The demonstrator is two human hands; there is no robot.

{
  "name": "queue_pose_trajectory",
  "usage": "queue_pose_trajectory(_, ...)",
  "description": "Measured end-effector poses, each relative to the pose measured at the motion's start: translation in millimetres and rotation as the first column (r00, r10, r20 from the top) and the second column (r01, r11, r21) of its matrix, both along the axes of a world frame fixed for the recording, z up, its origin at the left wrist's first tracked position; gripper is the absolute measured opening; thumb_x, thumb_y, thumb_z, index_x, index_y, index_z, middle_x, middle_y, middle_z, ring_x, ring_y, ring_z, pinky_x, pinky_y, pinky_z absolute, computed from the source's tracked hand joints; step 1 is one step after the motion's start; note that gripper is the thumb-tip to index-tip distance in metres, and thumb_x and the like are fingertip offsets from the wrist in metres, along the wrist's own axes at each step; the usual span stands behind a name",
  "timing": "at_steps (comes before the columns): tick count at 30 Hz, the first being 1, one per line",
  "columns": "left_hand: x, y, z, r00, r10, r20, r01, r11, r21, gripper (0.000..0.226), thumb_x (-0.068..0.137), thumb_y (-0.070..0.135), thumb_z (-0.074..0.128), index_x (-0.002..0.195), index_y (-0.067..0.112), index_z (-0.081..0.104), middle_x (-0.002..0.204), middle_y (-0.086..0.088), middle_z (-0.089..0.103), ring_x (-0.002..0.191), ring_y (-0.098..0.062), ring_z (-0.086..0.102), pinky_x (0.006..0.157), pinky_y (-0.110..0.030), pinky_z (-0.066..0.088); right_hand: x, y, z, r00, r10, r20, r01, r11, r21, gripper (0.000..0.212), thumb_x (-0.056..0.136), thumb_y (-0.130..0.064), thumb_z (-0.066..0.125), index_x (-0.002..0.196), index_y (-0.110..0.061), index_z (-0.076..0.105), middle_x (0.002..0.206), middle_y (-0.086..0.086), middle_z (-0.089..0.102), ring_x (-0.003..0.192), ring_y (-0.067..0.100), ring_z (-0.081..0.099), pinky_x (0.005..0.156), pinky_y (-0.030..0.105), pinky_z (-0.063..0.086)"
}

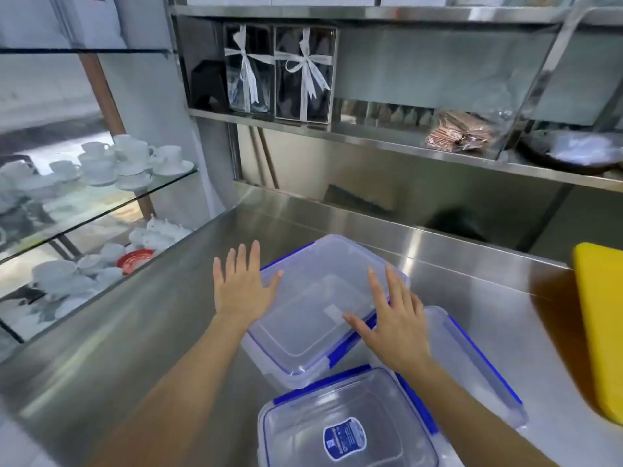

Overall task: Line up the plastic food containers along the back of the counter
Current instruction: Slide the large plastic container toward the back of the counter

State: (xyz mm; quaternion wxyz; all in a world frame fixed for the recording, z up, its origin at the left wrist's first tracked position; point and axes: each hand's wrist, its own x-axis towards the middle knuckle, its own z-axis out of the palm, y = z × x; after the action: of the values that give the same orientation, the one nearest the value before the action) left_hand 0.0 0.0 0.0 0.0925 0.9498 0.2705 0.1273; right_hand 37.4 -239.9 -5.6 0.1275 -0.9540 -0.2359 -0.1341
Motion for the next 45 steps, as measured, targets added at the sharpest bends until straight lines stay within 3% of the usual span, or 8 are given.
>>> queue_pose_trajectory(4,1,20,-3,0.989,0.093,-0.111,-0.112,0.977,-0.181,0.076,0.088,0.063,0.033,0.147,0.016,0.021,0.152,-0.012,0.034,0.140,-0.030,0.030,0.113,-0.053,0.017,-1,2,2,0.972,-0.167,-0.166,0.179,0.982,0.063,0.077,0.082,-0.062,0.044,0.135,-0.007,0.034,0.131,0.017,0.053,0.112,0.035,0.055,0.093,0.043,0.045)
queue_pose_trajectory(10,-1,47,-23,0.982,0.126,-0.140,-0.187,0.754,-0.630,0.081,0.078,0.068,0.049,0.133,0.008,0.042,0.133,-0.020,0.053,0.116,-0.037,0.056,0.079,-0.038,0.049,-11,19,5,0.827,-0.158,-0.540,0.304,0.933,0.192,0.079,0.086,-0.059,0.043,0.138,-0.008,0.013,0.101,0.013,0.067,0.098,0.038,0.061,0.081,0.041,0.047)
queue_pose_trajectory(13,-4,51,-28,0.986,0.153,-0.068,-0.154,0.666,-0.730,0.069,0.075,0.067,0.056,0.113,0.010,0.048,0.114,-0.019,0.061,0.084,-0.033,0.062,0.053,-0.029,0.044,-13,30,2,0.782,-0.029,-0.623,0.323,0.873,0.365,0.071,0.086,-0.050,0.052,0.134,-0.012,0.017,0.093,0.004,0.058,0.095,0.033,0.061,0.084,0.042,0.049)
queue_pose_trajectory(23,64,98,-73,0.893,0.429,0.139,-0.141,0.558,-0.818,0.060,0.069,0.062,0.058,0.073,0.005,0.038,0.059,-0.007,0.037,0.059,-0.029,0.044,0.056,-0.032,0.033,81,106,-40,0.707,0.182,-0.684,0.441,0.643,0.627,0.054,0.077,-0.019,0.074,0.110,-0.022,0.032,0.106,-0.004,0.051,0.098,0.018,0.054,0.086,0.034,0.050)
queue_pose_trajectory(32,78,60,-58,0.869,0.386,0.310,0.033,0.580,-0.814,0.042,0.087,0.024,0.063,0.116,0.000,0.044,0.117,-0.015,0.048,0.108,-0.029,0.049,0.094,-0.037,0.041,121,101,-25,0.708,0.196,-0.679,0.470,0.587,0.660,0.052,0.085,-0.021,0.064,0.123,-0.001,0.034,0.109,0.003,0.050,0.094,0.019,0.052,0.082,0.031,0.043)
queue_pose_trajectory(36,77,37,-56,0.907,0.303,0.293,0.050,0.613,-0.789,0.050,0.090,0.032,0.058,0.124,0.002,0.039,0.113,-0.006,0.036,0.100,-0.024,0.043,0.090,-0.030,0.036,121,82,-30,0.696,0.196,-0.690,0.484,0.582,0.653,0.048,0.089,-0.024,0.057,0.126,-0.004,0.033,0.109,0.000,0.048,0.085,0.013,0.052,0.065,0.019,0.043)
queue_pose_trajectory(40,79,44,-53,0.905,0.303,0.298,0.047,0.626,-0.779,0.053,0.087,0.043,0.058,0.121,0.008,0.040,0.112,-0.002,0.036,0.107,-0.030,0.050,0.091,-0.053,0.050,127,86,-24,0.690,0.224,-0.689,0.473,0.581,0.663,0.050,0.090,-0.026,0.055,0.128,-0.004,0.031,0.111,0.001,0.049,0.087,0.013,0.052,0.061,0.017,0.042)
queue_pose_trajectory(45,81,59,-50,0.882,0.320,0.345,0.051,0.664,-0.746,0.059,0.089,0.042,0.054,0.128,0.002,0.038,0.128,-0.014,0.039,0.106,-0.029,0.053,0.068,-0.041,0.058,130,99,-15,0.691,0.243,-0.681,0.440,0.607,0.662,0.048,0.091,-0.029,0.053,0.126,-0.006,0.029,0.112,0.001,0.050,0.086,0.013,0.054,0.056,0.013,0.041)
